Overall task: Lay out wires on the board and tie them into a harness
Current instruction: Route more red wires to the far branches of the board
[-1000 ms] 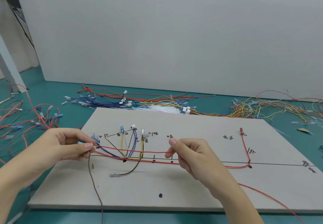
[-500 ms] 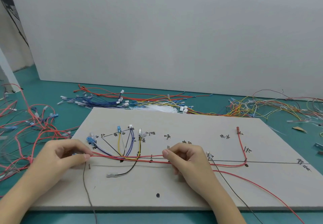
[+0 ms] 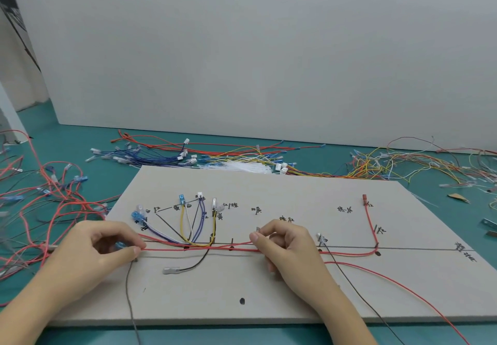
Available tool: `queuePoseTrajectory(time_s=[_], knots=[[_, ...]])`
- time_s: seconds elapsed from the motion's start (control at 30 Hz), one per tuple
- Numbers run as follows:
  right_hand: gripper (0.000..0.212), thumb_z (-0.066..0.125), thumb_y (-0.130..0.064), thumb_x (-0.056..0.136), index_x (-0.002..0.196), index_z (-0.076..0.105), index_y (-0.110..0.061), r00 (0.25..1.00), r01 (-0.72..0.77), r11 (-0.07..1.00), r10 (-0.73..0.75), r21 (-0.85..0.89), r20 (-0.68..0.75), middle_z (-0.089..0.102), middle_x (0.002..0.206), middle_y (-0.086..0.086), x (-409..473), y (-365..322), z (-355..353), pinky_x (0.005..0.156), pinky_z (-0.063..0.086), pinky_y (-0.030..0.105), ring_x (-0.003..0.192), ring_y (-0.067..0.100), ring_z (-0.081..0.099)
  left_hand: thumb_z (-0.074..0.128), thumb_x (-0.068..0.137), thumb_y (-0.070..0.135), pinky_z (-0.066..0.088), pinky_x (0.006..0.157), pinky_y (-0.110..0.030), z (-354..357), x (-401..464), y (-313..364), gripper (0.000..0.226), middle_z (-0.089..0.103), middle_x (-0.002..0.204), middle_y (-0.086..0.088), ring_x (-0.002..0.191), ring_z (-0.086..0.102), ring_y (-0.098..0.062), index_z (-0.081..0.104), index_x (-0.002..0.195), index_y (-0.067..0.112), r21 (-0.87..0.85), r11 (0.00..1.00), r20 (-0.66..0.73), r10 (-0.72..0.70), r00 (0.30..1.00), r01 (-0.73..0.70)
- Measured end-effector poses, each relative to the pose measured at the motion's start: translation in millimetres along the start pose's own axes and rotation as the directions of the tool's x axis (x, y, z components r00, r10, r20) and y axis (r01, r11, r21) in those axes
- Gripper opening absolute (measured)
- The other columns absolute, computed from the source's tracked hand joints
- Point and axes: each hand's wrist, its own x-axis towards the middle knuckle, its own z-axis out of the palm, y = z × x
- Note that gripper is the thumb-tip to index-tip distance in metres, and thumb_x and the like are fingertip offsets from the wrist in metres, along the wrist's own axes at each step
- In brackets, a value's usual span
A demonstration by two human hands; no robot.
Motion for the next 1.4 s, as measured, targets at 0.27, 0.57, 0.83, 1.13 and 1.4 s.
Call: queuePoseTrajectory(time_s=[0.27,0.57,0.83,1.13,1.4], knots=[[0.014,0.067,-0.023,0.09,0.076,0.067,-0.02,1.0,0.0,1.0,0.0,0.028,-0.01,0.049,0.051,0.004,2.7,2.1,1.0,0.048,0.045,0.022,0.046,0.01,0.05,0.074,0.06,0.027,0.046,0.06,-0.025,-1.5,0.6,0.3,0.014,0.069,0.077,0.008,0.065,0.061,-0.014,0.078,0.073,0.032,-0.022,0.999,-0.048,0.029,0.998,-0.03],[0.011,0.067,-0.018,0.089,0.079,0.068,-0.022,0.999,0.02,1.0,-0.019,0.008,-0.036,0.052,0.054,0.005,2.2,5.0,1.7,0.053,0.048,0.025,0.05,0.012,0.057,0.074,0.059,0.022,0.036,0.058,-0.035,-1.9,0.2,3.1,0.016,0.06,0.067,0.004,0.059,0.049,-0.019,0.079,0.072,0.03,-0.055,0.998,-0.021,0.028,0.999,-0.029],[0.009,0.066,-0.015,0.089,0.081,0.068,-0.018,0.999,0.026,1.0,-0.026,-0.005,-0.036,0.053,0.053,0.004,2.0,2.3,1.2,0.052,0.043,0.016,0.049,0.012,0.057,0.077,0.07,-0.012,0.032,0.049,-0.014,-0.2,-2.3,9.5,0.039,0.061,0.059,0.008,0.049,0.043,-0.004,0.078,0.07,0.027,0.002,1.0,0.029,-0.024,0.999,0.024],[0.012,0.068,-0.016,0.087,0.08,0.07,-0.024,0.995,0.068,0.997,-0.07,-0.038,-0.072,0.057,0.054,-0.003,2.4,5.6,1.6,0.058,0.041,0.019,0.055,0.009,0.052,0.073,0.065,-0.013,0.041,0.054,-0.015,4.4,-8.0,23.8,0.053,0.065,0.066,0.019,0.062,0.057,-0.003,0.073,0.067,0.04,0.314,0.948,-0.054,0.071,0.996,-0.051],[0.016,0.069,-0.017,0.087,0.082,0.07,-0.033,0.987,0.109,0.993,-0.112,-0.034,-0.118,0.053,0.054,-0.008,2.8,6.5,2.6,0.056,0.037,0.017,0.054,0.007,0.045,0.081,0.066,0.041,0.033,0.048,-0.024,23.7,-11.6,57.9,0.036,0.048,0.049,0.012,0.053,0.048,-0.012,0.051,0.052,0.027,0.662,0.747,-0.03,0.108,0.994,-0.061]])
